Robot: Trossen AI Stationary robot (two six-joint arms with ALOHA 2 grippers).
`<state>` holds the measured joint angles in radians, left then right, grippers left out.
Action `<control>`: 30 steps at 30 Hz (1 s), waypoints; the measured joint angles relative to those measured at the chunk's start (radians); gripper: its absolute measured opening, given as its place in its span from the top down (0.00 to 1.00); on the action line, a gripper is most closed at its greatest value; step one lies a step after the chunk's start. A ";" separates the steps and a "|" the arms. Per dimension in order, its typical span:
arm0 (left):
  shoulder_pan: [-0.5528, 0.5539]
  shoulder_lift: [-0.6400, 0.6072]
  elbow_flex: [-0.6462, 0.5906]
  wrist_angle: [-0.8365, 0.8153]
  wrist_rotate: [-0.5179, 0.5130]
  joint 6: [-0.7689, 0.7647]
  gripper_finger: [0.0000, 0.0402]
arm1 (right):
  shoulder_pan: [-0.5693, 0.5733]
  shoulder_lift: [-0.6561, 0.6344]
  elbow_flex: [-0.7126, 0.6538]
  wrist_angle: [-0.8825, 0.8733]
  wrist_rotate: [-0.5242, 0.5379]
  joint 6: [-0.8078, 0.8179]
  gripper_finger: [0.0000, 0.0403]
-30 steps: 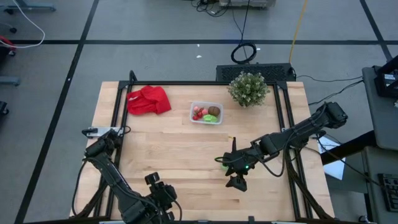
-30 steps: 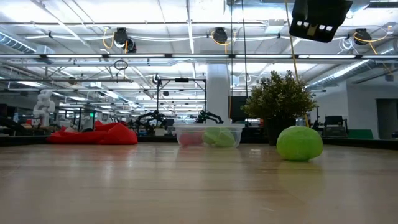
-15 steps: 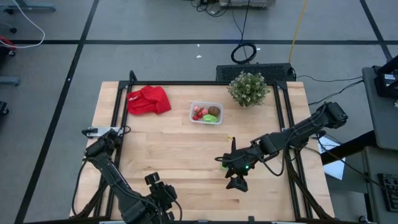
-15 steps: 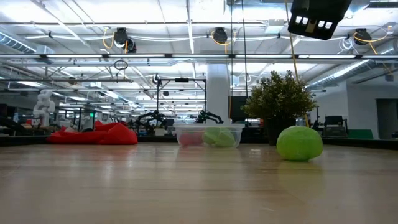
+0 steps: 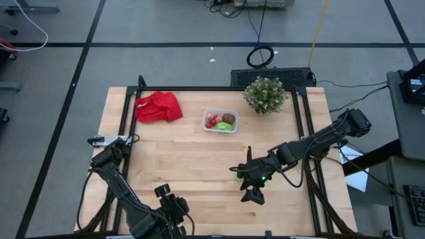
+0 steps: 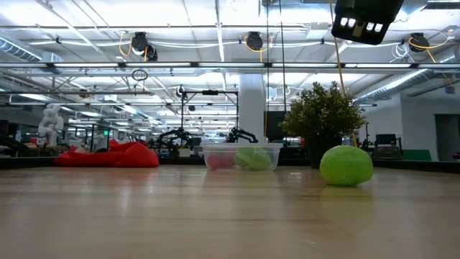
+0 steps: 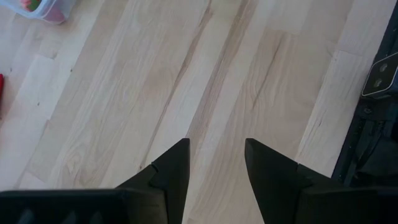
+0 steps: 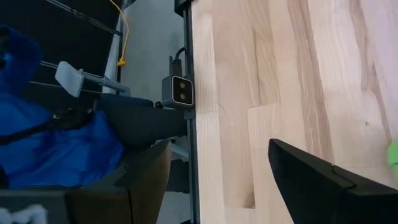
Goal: Pick and placing Produce into tupperware
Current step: Put the cabbage into the bin
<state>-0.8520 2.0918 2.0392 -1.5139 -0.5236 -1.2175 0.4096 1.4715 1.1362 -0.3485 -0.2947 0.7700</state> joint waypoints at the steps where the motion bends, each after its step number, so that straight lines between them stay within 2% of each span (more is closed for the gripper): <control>1: 0.000 0.000 0.000 0.000 0.000 0.000 0.60 | -0.003 -0.003 0.000 -0.003 -0.014 0.000 0.35; 4: 0.000 0.000 0.000 0.000 0.000 0.000 0.60 | -0.009 -0.010 0.001 0.004 -0.083 -0.002 0.35; 14: 0.000 0.000 0.000 0.000 0.001 0.007 0.60 | -0.007 -0.027 0.001 0.078 -0.081 -0.092 0.35; 22: 0.001 0.000 0.000 0.000 0.002 0.007 0.60 | -0.033 -0.043 0.001 -0.089 -0.068 -0.103 0.35; 30: 0.014 0.000 0.000 -0.001 0.002 0.009 0.60 | -0.094 -0.057 0.007 -0.146 -0.047 -0.146 0.35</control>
<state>-0.8379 2.0918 2.0395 -1.5150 -0.5217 -1.2085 0.3154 1.4141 1.1429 -0.4950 -0.3412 0.6241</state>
